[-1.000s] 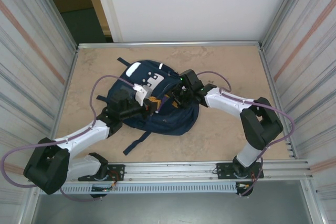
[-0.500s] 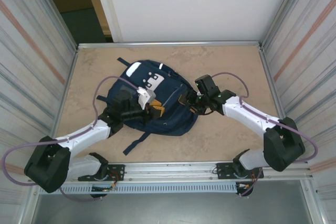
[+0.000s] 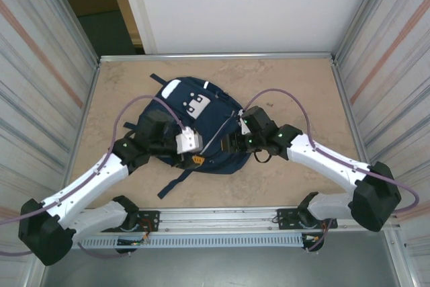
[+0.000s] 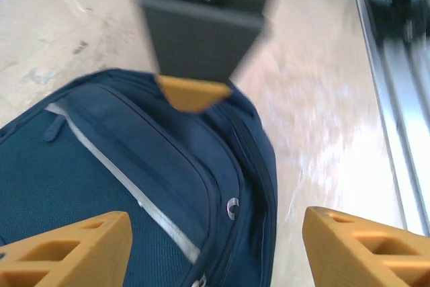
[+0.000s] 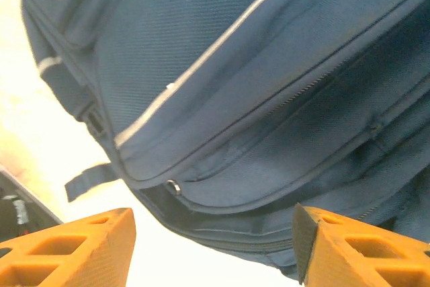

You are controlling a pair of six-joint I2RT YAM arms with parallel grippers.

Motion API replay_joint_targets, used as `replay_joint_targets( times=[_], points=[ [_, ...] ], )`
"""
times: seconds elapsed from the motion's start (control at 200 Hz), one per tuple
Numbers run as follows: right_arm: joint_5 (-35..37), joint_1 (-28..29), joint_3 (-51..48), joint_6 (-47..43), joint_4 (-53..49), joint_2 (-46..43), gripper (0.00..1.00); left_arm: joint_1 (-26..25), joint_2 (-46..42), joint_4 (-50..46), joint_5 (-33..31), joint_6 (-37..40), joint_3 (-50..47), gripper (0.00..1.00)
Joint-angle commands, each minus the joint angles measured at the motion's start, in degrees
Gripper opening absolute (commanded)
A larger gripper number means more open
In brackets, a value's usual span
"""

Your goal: Pack the student bag

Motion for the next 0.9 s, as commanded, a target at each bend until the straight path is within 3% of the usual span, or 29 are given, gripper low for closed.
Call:
replay_joint_targets(
  times=[0.0, 0.105, 0.22, 0.316, 0.386, 0.491, 0.626, 0.797, 0.897],
  points=[
    [-0.74, -1.68, 0.74, -2.95, 0.08, 0.08, 0.63, 2.39, 4.73, -9.63, -6.67, 25.34, -0.08, 0.67],
    [-4.0, -4.02, -1.34, -2.07, 2.9, -0.33, 0.63, 6.03, 9.1, -2.56, -3.29, 28.46, 0.17, 0.65],
    [-6.81, -5.53, -3.67, -0.48, 5.01, -1.25, 0.63, 6.36, 15.4, 3.06, -6.97, 33.39, -0.4, 0.63],
    [-7.96, -5.76, -5.81, 0.48, 7.49, -2.25, 0.63, 6.14, 20.41, 6.58, -9.53, 32.05, 0.19, 0.6],
    [-8.44, -5.8, -5.94, 0.72, 6.93, -2.45, 0.63, 5.49, 21.98, 8.9, -7.81, 31.33, -0.23, 0.58],
    [-9.31, -5.87, -7.45, 1.03, 7.38, -3.77, 0.62, 3.45, 24.07, 12.22, -10.88, 31.32, -1.72, 0.4],
    [-14.49, -4.87, -8.16, -1.41, 9.04, -3.95, 0.63, 3.08, 22.59, 7.33, -7.81, 26.21, 1.87, 0.08],
    [-11.93, 1.32, -11.74, -6.71, 16.87, -7.34, 0.64, 3.15, 22.04, -0.75, 1.13, 15.82, 9.94, 0.01],
    [-5.1, 6.29, -11.54, -13.7, 18.06, -7.18, 0.64, 4.4, 25.78, -4.77, 7.17, 6.18, 15.65, 0.0]
  ],
)
